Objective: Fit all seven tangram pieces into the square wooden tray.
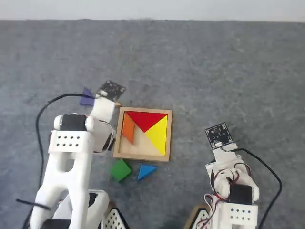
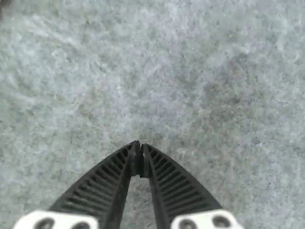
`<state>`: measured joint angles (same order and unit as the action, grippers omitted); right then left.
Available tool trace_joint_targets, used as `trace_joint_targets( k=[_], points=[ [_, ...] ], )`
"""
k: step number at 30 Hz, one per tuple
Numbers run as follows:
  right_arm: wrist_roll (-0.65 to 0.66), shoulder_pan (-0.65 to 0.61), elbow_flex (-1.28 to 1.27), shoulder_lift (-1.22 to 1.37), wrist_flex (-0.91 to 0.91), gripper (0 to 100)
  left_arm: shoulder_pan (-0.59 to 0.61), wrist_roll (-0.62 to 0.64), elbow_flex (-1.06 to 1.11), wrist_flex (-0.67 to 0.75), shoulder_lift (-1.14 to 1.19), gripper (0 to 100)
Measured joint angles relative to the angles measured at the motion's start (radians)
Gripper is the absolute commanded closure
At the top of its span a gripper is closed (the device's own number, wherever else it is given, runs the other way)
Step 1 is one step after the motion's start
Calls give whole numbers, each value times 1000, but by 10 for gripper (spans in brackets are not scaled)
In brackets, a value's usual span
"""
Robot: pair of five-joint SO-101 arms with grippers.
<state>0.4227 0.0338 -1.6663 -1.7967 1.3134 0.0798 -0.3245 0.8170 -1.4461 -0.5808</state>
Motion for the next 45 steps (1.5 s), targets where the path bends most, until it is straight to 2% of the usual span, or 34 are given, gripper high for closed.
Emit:
trace_joint_targets(
  k=[4, 9, 13, 22, 26, 32, 35, 40, 45],
  points=[
    [0, 0, 0, 0, 0, 991, -20, -18, 0, -12, 44, 823],
    [0, 0, 0, 0, 0, 991, -81, -100, 0, -12, 158, 823],
    [0, 0, 0, 0, 0, 991, -72, -101, -34, 29, 201, 823],
    [0, 0, 0, 0, 0, 991, -37, 157, -276, 178, 219, 823],
    [0, 0, 0, 0, 0, 991, -34, 292, -373, 193, 325, 823],
    [0, 0, 0, 0, 0, 991, -49, 339, -439, 190, 546, 847],
    [0, 0, 0, 0, 0, 991, -69, 330, -439, 149, 549, 847],
    [0, 0, 0, 0, 0, 991, -94, 242, -434, 55, 522, 846],
    [0, 0, 0, 0, 0, 991, -106, -6, -381, -109, 496, 848]
  ],
)
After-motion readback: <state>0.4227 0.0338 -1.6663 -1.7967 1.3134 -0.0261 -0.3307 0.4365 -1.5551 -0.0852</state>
